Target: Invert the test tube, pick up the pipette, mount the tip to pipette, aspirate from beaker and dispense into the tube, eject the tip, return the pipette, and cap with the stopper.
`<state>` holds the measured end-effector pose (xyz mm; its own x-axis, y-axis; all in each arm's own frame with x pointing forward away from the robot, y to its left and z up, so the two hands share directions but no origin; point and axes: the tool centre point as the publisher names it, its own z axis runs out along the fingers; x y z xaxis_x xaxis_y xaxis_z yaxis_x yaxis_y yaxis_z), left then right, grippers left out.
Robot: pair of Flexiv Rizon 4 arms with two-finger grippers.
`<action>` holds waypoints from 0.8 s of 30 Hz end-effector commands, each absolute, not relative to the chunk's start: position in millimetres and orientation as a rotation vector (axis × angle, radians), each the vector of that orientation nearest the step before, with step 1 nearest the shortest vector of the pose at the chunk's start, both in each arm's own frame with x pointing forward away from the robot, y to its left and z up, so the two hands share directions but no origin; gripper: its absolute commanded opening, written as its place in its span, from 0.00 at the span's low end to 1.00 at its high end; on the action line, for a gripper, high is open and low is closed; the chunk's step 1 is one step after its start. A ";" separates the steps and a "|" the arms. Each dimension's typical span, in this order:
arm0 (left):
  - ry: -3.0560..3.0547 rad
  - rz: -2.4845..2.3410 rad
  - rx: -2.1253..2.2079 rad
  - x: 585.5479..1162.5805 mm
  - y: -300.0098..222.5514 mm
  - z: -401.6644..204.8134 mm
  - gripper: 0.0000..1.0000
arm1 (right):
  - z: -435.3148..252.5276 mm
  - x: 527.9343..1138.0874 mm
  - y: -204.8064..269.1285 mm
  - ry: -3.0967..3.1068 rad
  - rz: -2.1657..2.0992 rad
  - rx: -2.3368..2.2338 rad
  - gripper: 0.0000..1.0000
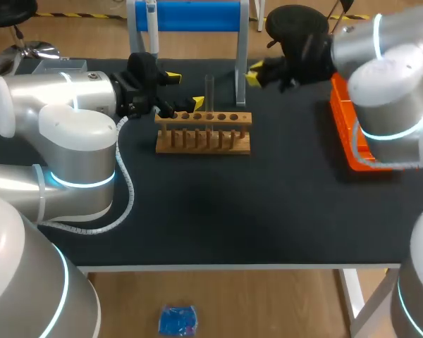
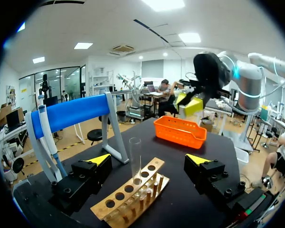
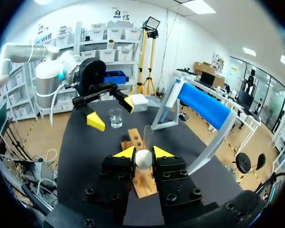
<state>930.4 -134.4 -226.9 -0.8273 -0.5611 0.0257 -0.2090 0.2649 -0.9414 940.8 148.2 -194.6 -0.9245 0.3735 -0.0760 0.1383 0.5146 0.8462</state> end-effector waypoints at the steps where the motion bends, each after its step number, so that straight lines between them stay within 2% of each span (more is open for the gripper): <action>1: 2.221 -1.584 -0.709 929.8 -135.4 -228.0 1.00 | -188.1 954.3 163.3 2.640 1.157 0.440 0.00; 24: 2.221 -1.584 -0.709 929.8 -135.4 -228.0 1.00 | -204.9 971.8 201.4 2.640 1.141 0.393 0.00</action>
